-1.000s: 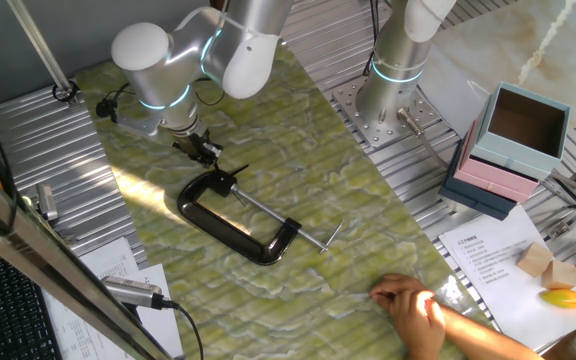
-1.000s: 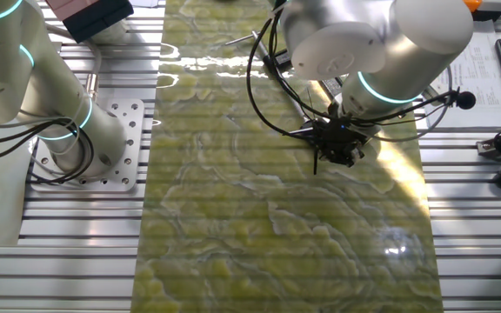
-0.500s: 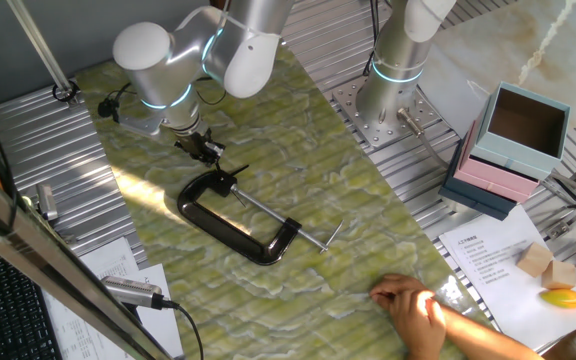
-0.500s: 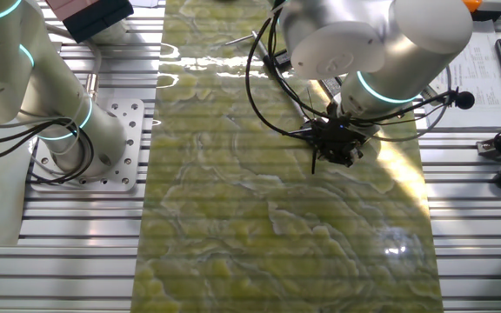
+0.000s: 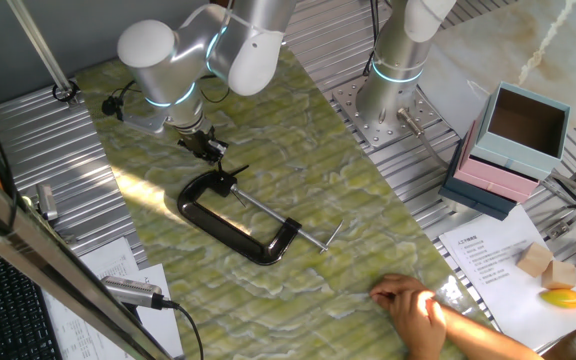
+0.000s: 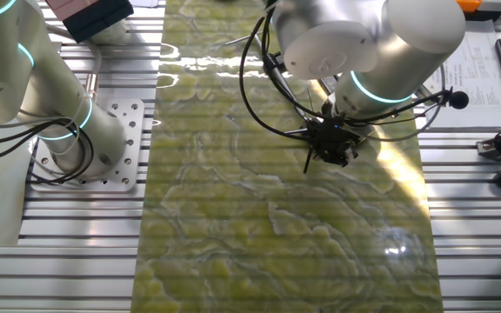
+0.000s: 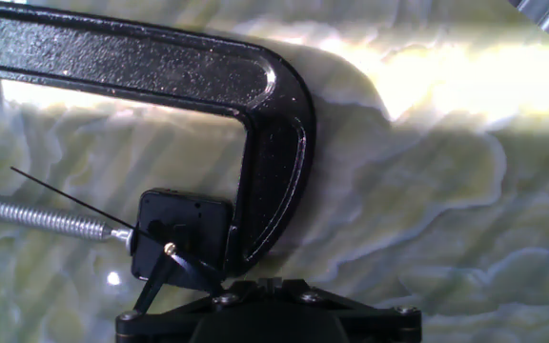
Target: Turn the hands of a clock
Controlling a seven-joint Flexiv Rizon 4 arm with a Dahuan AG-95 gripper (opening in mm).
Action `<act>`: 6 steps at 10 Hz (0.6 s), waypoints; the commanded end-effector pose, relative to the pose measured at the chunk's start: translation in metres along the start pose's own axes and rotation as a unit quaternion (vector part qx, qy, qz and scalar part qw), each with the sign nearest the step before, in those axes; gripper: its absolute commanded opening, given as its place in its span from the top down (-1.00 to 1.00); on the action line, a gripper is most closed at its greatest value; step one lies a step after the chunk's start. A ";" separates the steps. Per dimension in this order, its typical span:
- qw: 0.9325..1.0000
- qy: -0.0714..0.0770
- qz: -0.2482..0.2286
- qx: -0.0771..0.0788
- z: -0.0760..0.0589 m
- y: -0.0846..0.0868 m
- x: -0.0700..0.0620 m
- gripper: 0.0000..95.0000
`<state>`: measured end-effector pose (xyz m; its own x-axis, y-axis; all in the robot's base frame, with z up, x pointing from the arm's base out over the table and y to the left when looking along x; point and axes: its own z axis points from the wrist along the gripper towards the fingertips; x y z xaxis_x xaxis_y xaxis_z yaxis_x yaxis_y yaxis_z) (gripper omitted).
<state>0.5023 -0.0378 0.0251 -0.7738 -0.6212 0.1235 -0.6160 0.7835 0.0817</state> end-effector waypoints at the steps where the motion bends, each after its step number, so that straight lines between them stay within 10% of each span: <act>1: 1.000 -0.001 0.000 0.000 0.000 0.001 0.001 1.00; 6: 1.000 0.000 -0.002 -0.004 0.000 0.004 0.005 1.00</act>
<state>0.4953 -0.0373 0.0256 -0.7713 -0.6245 0.1228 -0.6179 0.7810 0.0905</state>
